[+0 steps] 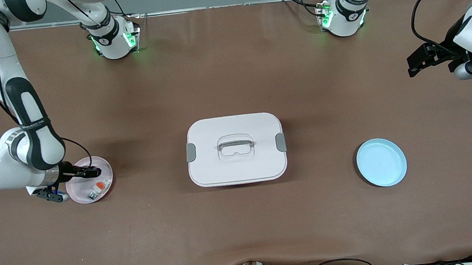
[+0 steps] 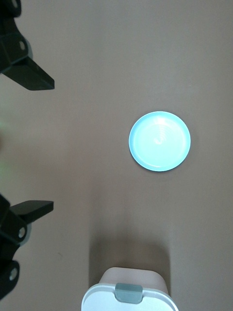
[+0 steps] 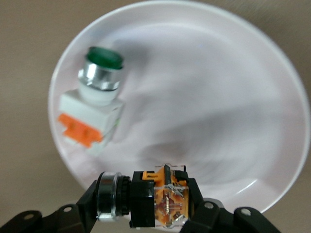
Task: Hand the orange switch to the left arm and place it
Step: 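Close the right gripper on the black-and-orange switch, then lift the switch over the box with the right gripper while the left gripper approaches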
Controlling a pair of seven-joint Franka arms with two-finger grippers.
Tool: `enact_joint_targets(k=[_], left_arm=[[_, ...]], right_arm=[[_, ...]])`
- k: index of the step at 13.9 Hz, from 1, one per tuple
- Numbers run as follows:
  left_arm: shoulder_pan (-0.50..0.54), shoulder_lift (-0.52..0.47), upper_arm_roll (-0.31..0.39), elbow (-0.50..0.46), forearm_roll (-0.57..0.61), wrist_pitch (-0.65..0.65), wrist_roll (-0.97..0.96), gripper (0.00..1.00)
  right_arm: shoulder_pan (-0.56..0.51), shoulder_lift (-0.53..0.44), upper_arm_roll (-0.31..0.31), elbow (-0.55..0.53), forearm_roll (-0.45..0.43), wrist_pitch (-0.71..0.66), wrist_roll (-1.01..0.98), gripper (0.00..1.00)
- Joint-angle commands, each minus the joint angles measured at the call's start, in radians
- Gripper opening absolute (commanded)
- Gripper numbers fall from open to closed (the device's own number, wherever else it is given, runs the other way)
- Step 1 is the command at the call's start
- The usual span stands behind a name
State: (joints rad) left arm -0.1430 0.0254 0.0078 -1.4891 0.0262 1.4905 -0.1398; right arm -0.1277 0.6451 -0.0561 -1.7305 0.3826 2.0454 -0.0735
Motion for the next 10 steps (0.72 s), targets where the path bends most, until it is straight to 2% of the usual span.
enact_joint_targets(k=[1,5,10], left_arm=[[-0.003,0.005,-0.005,0.016,0.017,-0.016,-0.006,1.00],[-0.004,0.005,-0.006,0.018,0.003,-0.015,-0.006,1.00],[-0.004,0.021,-0.012,0.018,0.001,-0.007,-0.004,1.00]], right_arm=[[0.003,-0.042,0.002,0.064,0.048,-0.169,0.171,0.00],[0.091,-0.123,0.007,0.088,0.056,-0.281,0.464,0.00],[0.223,-0.189,0.013,0.160,0.180,-0.392,0.857,0.00]])
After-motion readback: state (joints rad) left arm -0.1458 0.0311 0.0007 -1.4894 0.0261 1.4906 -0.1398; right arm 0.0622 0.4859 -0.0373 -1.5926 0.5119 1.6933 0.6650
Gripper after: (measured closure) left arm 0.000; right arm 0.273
